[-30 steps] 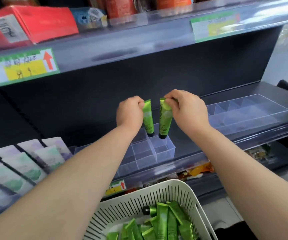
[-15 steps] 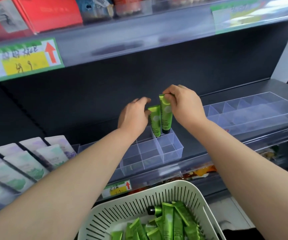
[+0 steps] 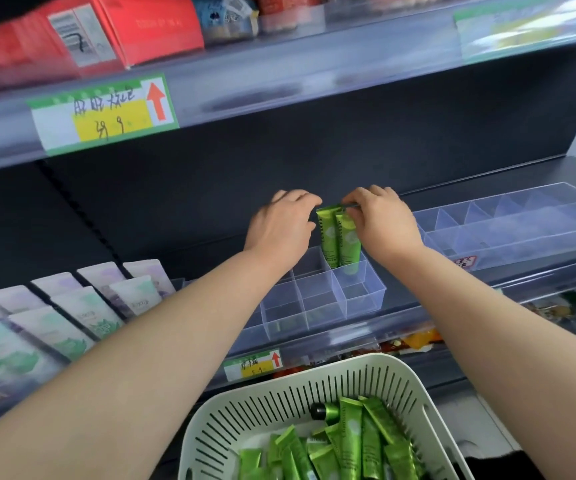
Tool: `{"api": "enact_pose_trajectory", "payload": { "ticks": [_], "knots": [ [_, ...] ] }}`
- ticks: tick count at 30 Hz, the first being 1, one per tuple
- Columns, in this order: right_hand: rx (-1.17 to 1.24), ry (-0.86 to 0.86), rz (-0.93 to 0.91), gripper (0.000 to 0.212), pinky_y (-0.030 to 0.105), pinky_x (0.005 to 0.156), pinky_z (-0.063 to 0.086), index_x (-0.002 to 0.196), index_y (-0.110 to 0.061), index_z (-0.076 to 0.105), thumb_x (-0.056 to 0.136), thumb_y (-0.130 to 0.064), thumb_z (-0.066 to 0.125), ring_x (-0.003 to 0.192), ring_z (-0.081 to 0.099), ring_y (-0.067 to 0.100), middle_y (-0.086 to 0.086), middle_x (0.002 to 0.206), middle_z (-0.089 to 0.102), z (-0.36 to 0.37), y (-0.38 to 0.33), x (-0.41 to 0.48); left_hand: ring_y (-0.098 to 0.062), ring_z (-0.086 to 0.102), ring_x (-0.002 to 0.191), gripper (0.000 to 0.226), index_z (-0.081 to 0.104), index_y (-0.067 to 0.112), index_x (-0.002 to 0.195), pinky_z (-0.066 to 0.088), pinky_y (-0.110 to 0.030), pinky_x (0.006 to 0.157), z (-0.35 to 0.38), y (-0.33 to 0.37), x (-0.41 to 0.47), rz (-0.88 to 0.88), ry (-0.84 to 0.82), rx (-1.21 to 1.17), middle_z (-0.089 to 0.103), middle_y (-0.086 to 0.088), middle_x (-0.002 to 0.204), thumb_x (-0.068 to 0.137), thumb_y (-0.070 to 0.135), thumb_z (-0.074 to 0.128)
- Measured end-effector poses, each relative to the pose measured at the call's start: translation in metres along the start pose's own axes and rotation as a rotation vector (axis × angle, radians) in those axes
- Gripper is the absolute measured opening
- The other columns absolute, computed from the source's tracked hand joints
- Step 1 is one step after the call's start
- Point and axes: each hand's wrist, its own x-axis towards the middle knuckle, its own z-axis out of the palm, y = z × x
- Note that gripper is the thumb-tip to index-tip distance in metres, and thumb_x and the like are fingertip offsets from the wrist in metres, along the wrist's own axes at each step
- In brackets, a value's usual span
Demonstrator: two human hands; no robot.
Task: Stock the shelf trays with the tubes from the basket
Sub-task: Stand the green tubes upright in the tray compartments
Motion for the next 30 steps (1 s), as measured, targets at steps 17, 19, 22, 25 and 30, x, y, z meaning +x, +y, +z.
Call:
{"api": "enact_pose_trajectory", "payload": {
  "ticks": [17,19,22,25,30],
  "knots": [
    [-0.122,-0.176,-0.110,0.011,0.039,0.064,0.046,0.086,-0.021,0.070,0.078,-0.015,0.069,0.089,0.057,0.032,0.001,0.093,0.062,0.033,-0.009,-0.206,-0.014,0.058,0.102,0.028,0.068,0.017,0.114,0.043,-0.025,0.085,0.035,0.013,-0.181,0.038,0.014,-0.350,0.068,0.001,0.107,0.089,0.008,0.062],
    [-0.167,-0.405,-0.048,0.019,0.039,0.075,0.046,0.096,-0.024,0.069,0.080,-0.015,0.063,0.101,0.055,0.030,0.001,0.100,0.061,0.050,-0.007,-0.227,-0.013,0.057,0.108,0.030,0.065,0.021,0.119,0.045,-0.031,0.094,0.051,0.010,-0.205,-0.047,-0.124,-0.365,0.065,0.002,0.113,0.092,0.011,0.058],
    [-0.205,-0.694,0.059,0.036,0.036,0.088,0.042,0.120,-0.027,0.058,0.087,-0.013,0.052,0.117,0.046,0.024,-0.001,0.120,0.054,0.074,-0.004,-0.244,-0.013,0.054,0.118,0.033,0.057,0.026,0.128,0.042,-0.031,0.102,0.074,0.002,-0.232,-0.185,-0.351,-0.312,0.059,0.005,0.127,0.096,0.018,0.053],
    [-0.183,-0.823,0.146,0.039,0.039,0.094,0.043,0.128,-0.020,0.049,0.090,-0.014,0.051,0.119,0.046,0.025,0.003,0.125,0.052,0.094,-0.003,-0.246,-0.013,0.050,0.124,0.035,0.053,0.023,0.132,0.039,-0.032,0.106,0.094,-0.007,-0.249,-0.273,-0.522,-0.271,0.056,0.005,0.134,0.097,0.021,0.054],
    [-0.185,-0.948,0.226,0.051,0.045,0.105,0.035,0.135,-0.018,0.040,0.089,-0.030,0.059,0.126,0.039,0.026,0.005,0.134,0.046,0.121,-0.002,-0.246,-0.014,0.052,0.123,0.036,0.053,0.022,0.133,0.042,-0.033,0.106,0.118,-0.013,-0.266,-0.296,-0.700,-0.280,0.057,0.002,0.133,0.097,0.021,0.055]
  ]
}}
